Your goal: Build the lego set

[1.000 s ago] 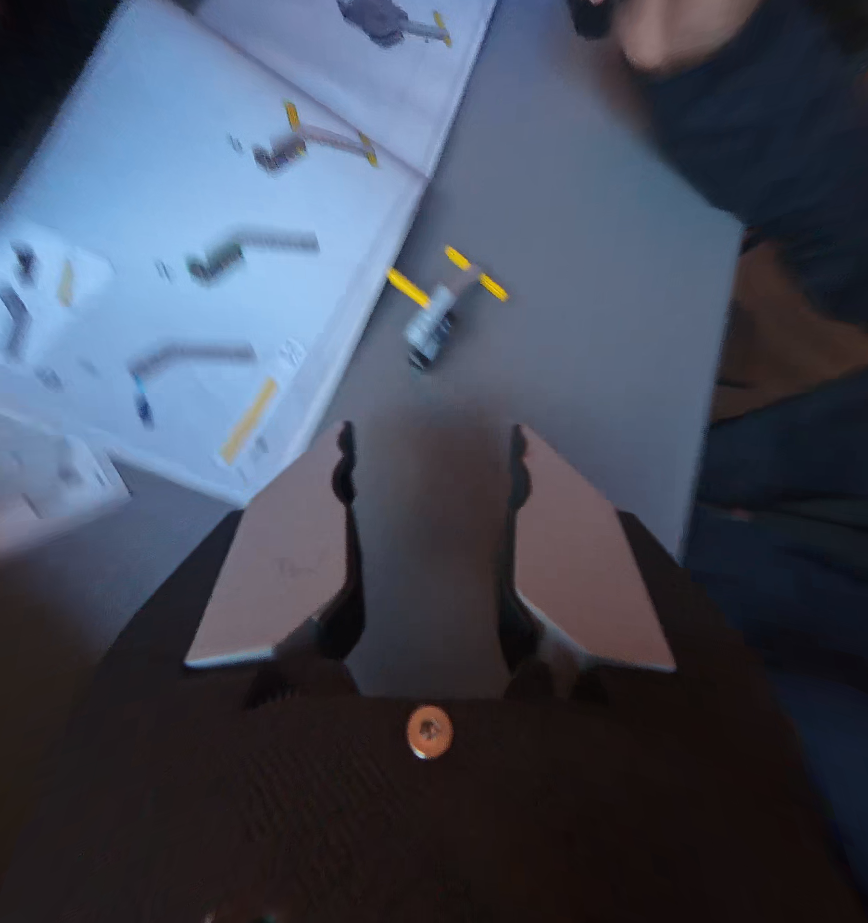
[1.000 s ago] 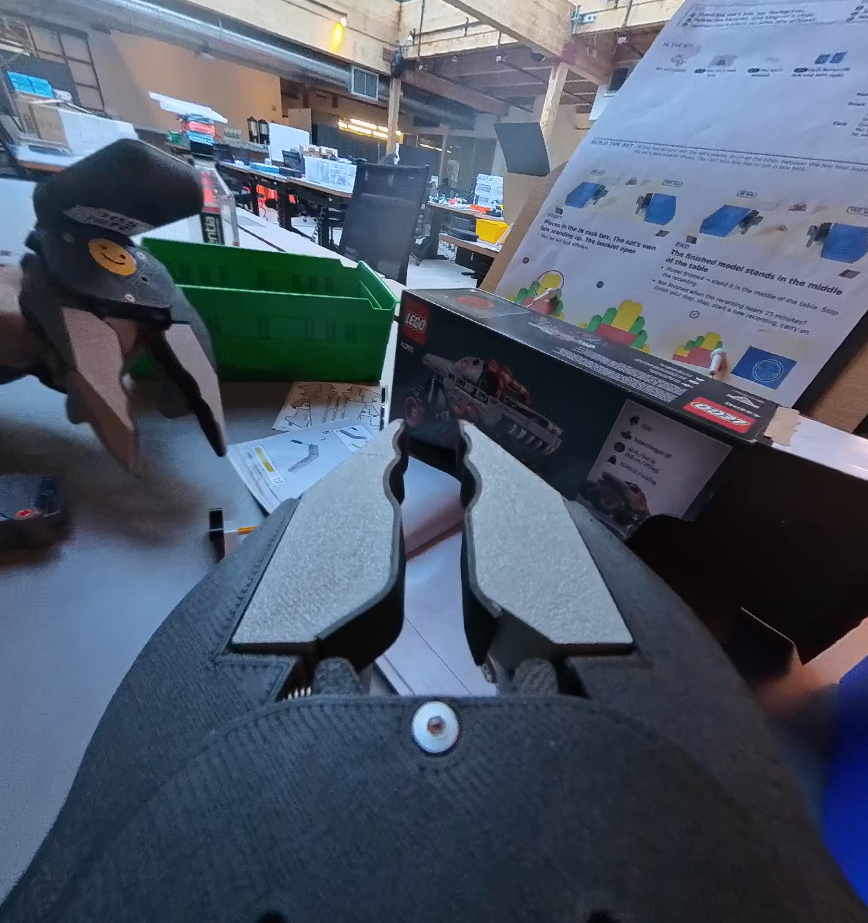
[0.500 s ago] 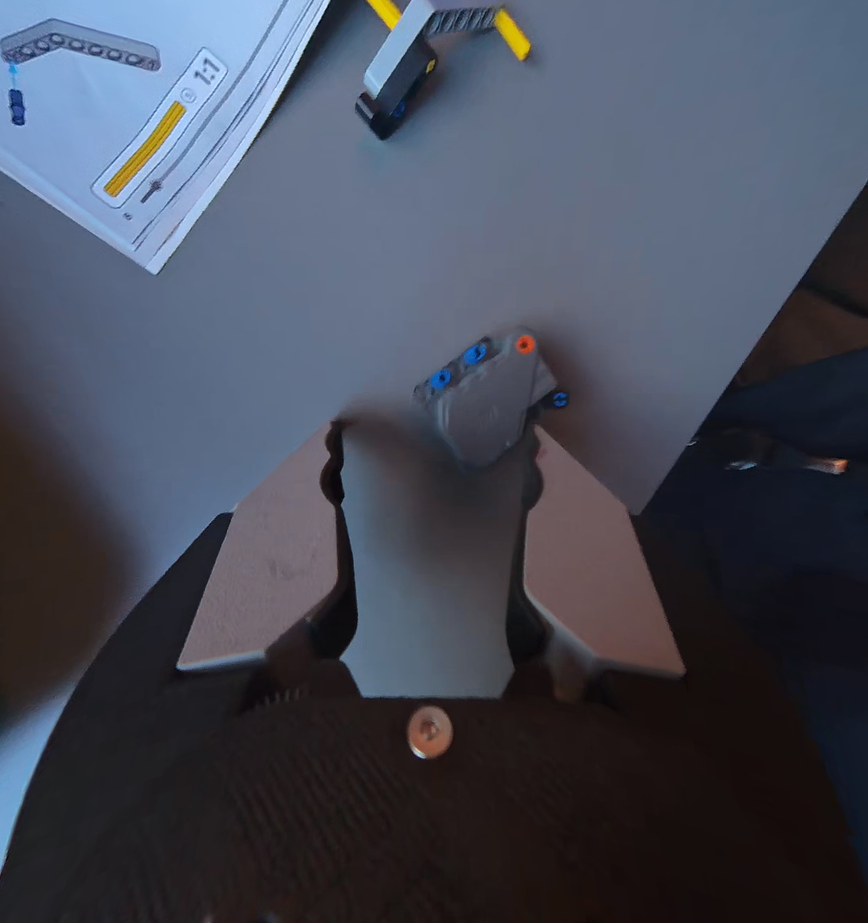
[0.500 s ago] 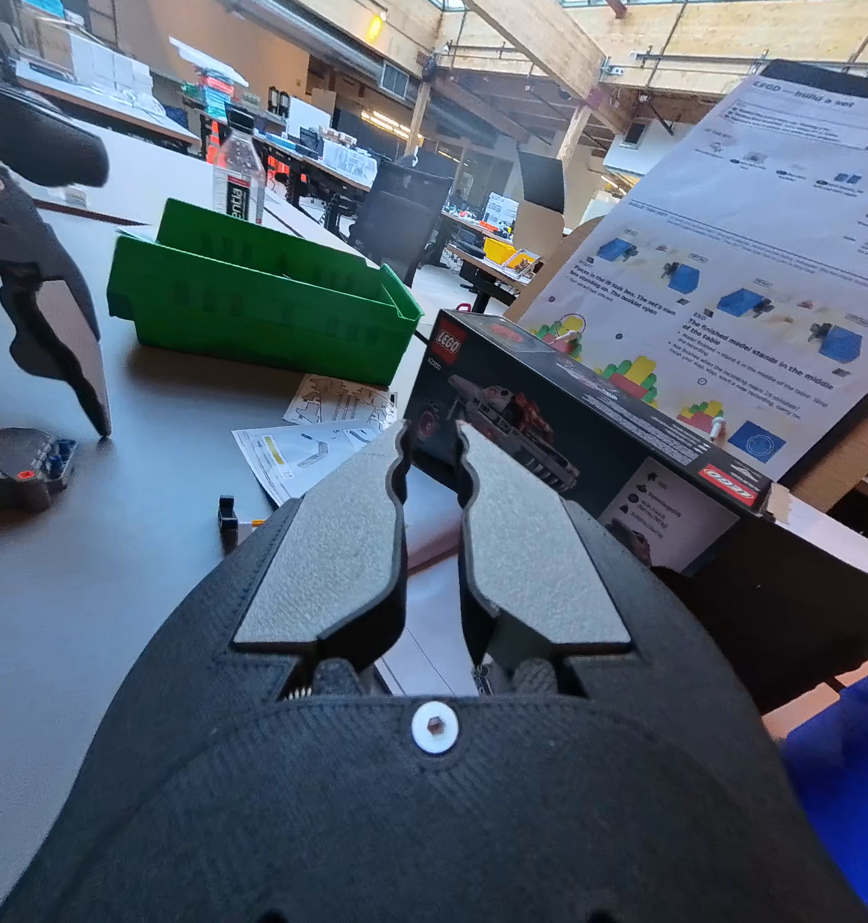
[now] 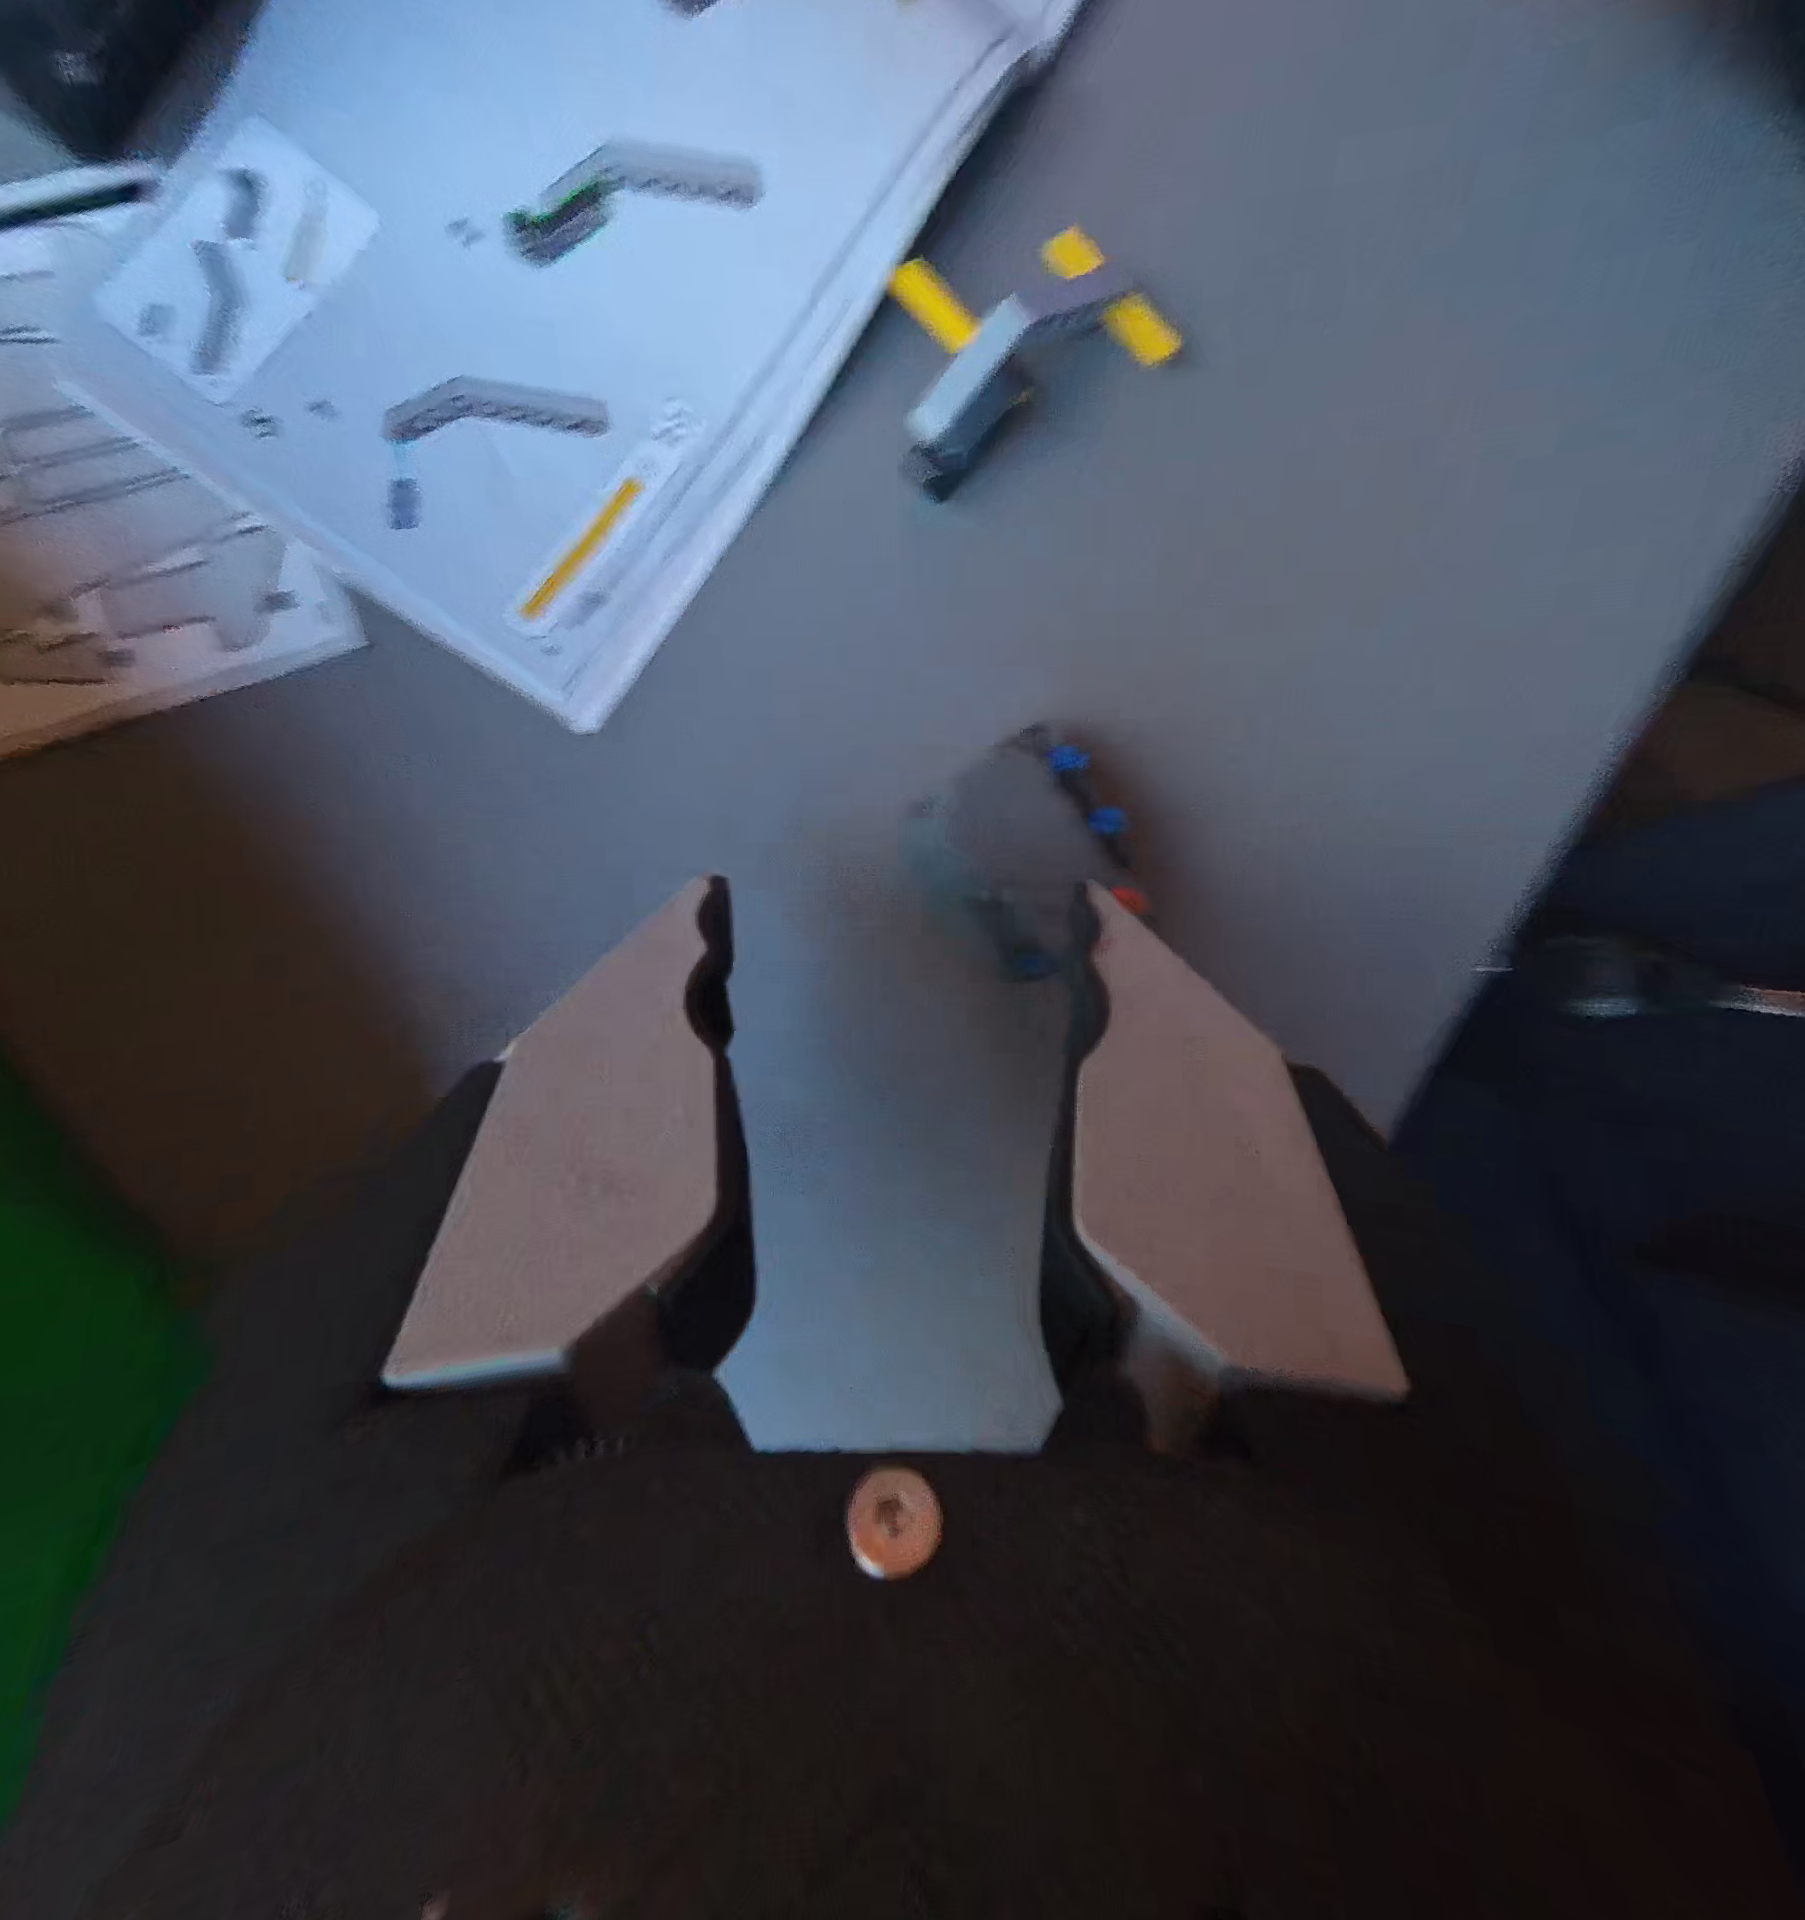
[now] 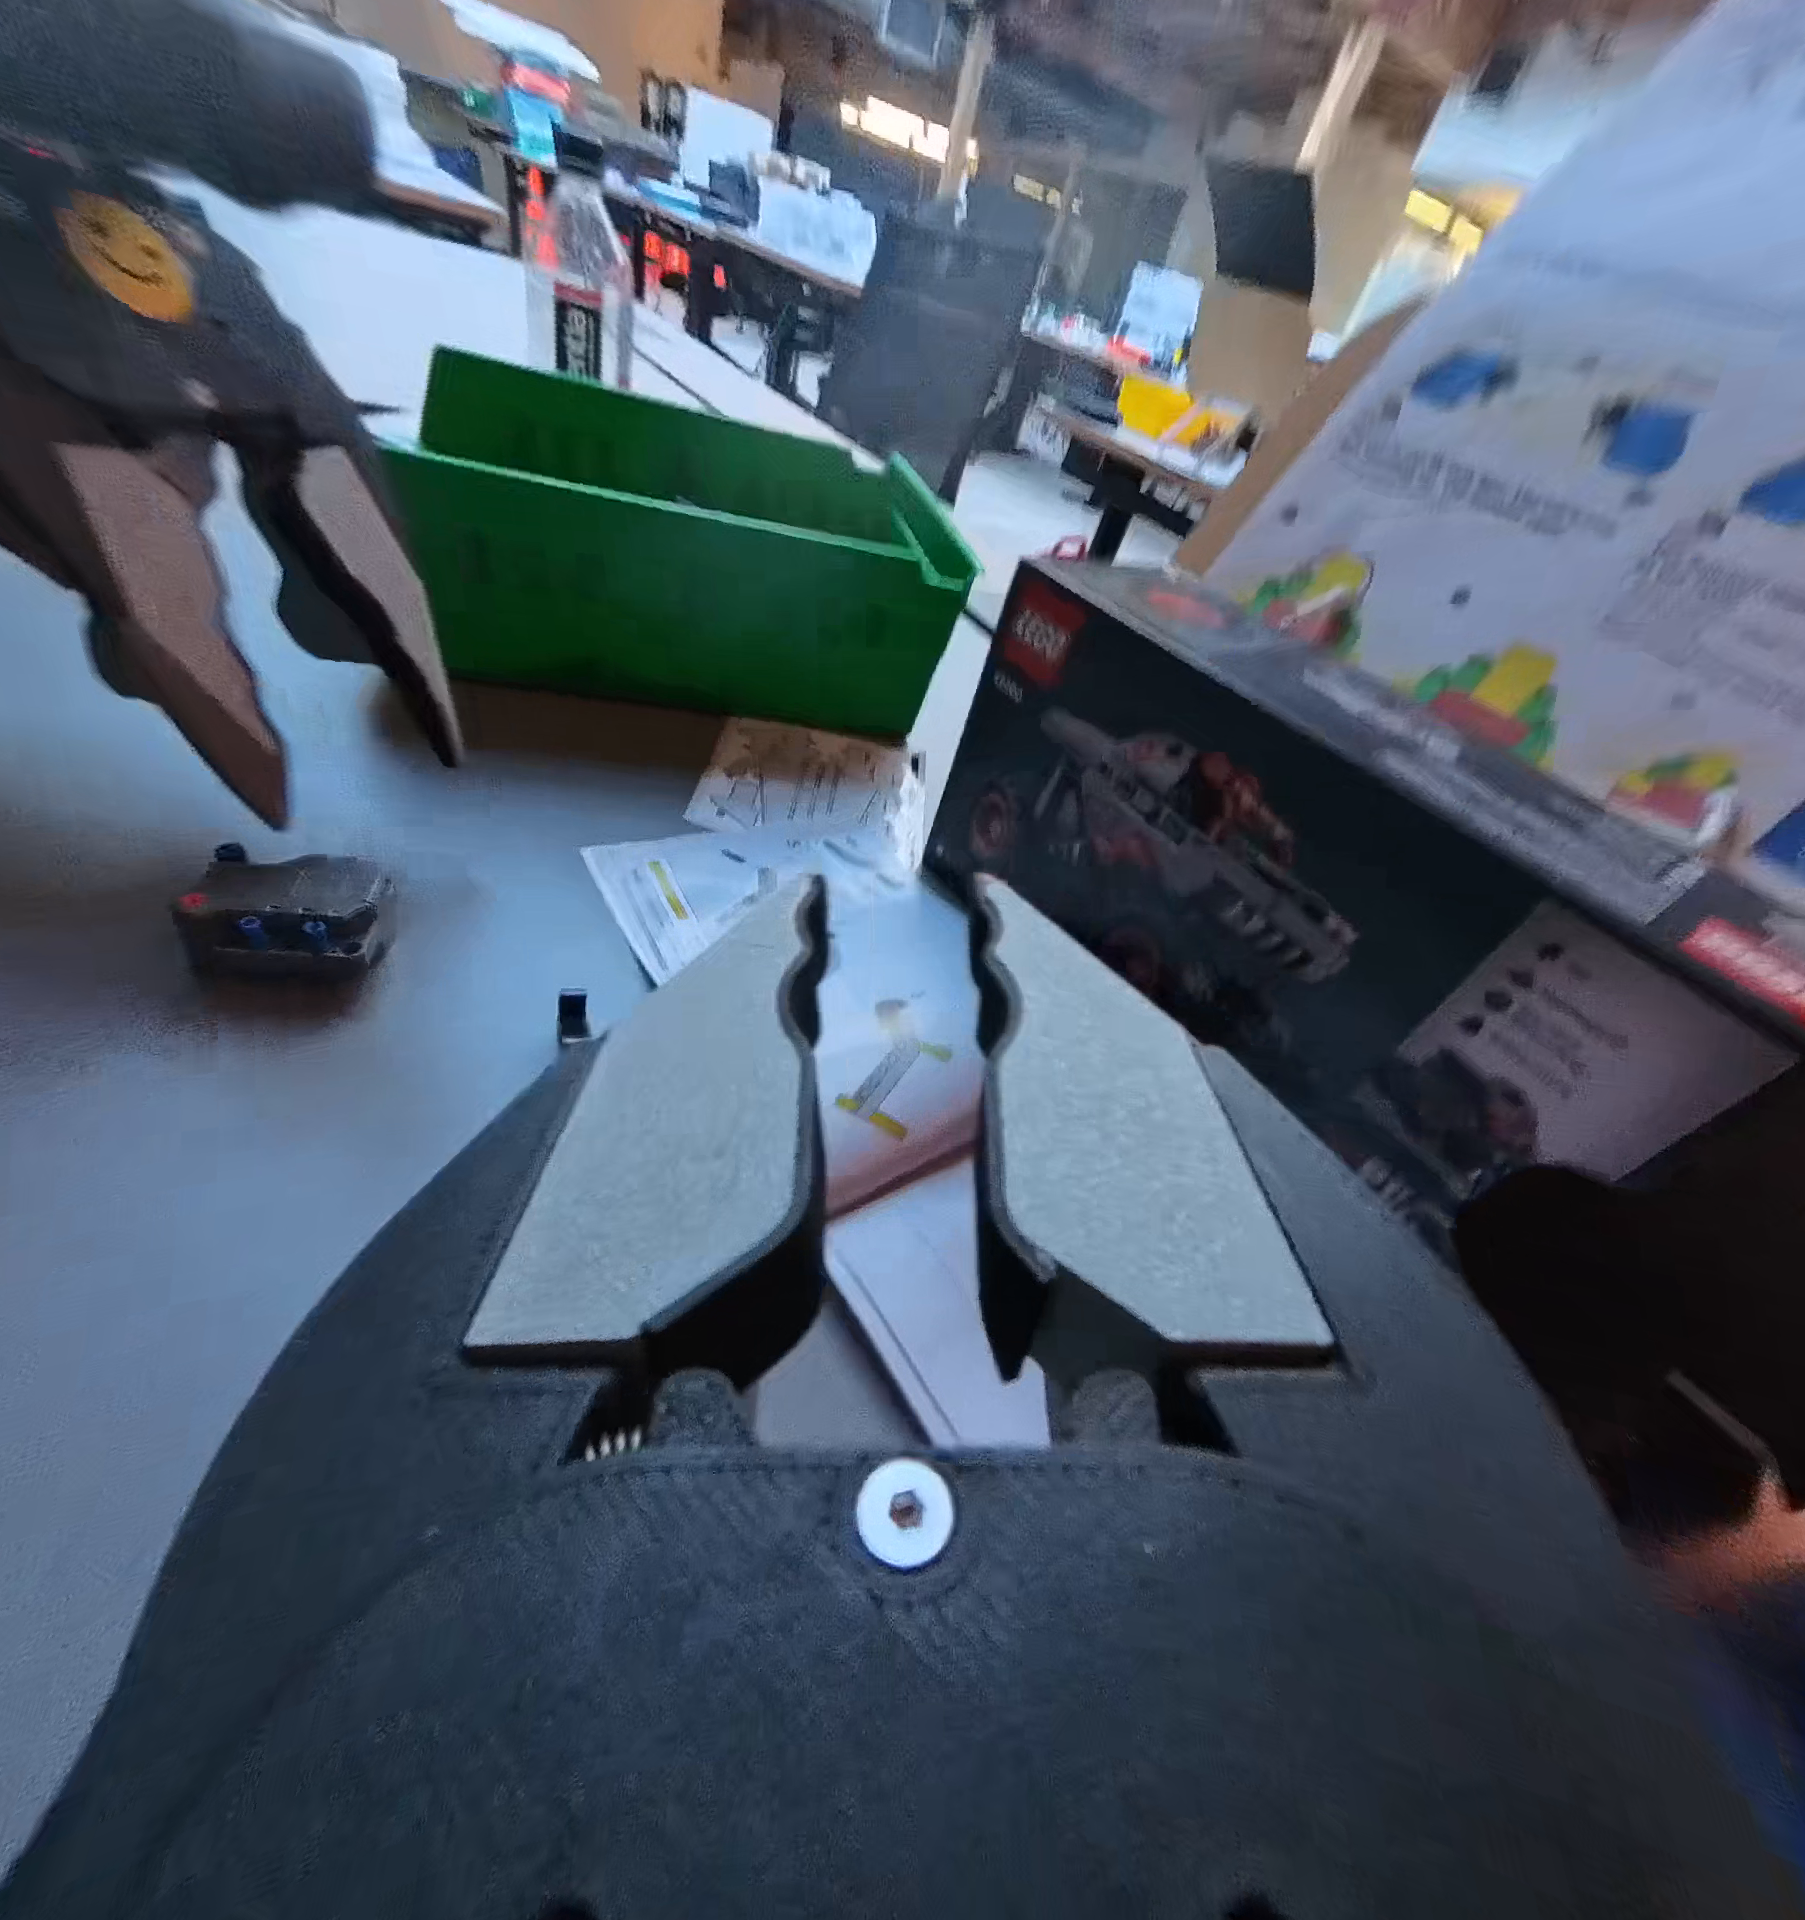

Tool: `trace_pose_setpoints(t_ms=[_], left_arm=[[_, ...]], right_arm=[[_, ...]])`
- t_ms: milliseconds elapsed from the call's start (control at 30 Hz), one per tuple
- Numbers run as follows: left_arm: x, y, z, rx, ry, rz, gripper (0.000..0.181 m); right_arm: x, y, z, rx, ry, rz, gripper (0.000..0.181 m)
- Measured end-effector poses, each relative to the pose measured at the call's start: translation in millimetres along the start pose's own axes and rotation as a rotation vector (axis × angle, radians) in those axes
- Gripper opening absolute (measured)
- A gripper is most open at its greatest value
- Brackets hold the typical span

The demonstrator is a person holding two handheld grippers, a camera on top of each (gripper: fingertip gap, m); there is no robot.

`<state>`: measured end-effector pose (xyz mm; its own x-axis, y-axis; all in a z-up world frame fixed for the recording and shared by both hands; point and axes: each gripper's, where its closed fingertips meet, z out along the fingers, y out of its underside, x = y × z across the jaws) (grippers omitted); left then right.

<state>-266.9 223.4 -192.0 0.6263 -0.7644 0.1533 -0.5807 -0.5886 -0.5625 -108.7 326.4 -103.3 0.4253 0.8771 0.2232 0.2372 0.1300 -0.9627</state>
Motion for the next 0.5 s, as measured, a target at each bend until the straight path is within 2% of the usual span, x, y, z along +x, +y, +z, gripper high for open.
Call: trace_pose_setpoints(t_ms=[33, 100, 133, 200, 233, 300, 367, 500], left_arm=[[16, -1, -2, 0.036, 0.093, -0.036, 0.069], [36, 3, 0, 0.049, 0.188, -0.108, 0.077], [38, 10, 5, 0.026, 0.168, -0.129, 0.076], [36, 23, 18, -0.034, 0.094, -0.134, 0.065], [33, 23, 23, -0.033, 0.049, -0.117, 0.055], [26, 21, 26, -0.034, -0.020, -0.079, 0.046], [17, 16, 26, -0.046, -0.091, 0.018, 0.034], [-9, -1, 29, -0.074, -0.286, 0.397, 0.010]], right_arm=[[-1, 5, 3, -0.017, -0.020, 0.029, 0.027], [-3, 10, 7, -0.025, -0.038, 0.050, 0.024], [-3, 12, 8, -0.034, -0.039, 0.050, 0.024], [-3, 15, 10, -0.051, -0.036, 0.044, 0.023], [-3, 15, 10, -0.053, -0.033, 0.040, 0.023], [-2, 15, 10, -0.053, -0.029, 0.036, 0.021], [-1, 16, 10, -0.052, -0.029, 0.042, 0.021], [3, 20, 10, -0.055, -0.042, 0.070, 0.020]])
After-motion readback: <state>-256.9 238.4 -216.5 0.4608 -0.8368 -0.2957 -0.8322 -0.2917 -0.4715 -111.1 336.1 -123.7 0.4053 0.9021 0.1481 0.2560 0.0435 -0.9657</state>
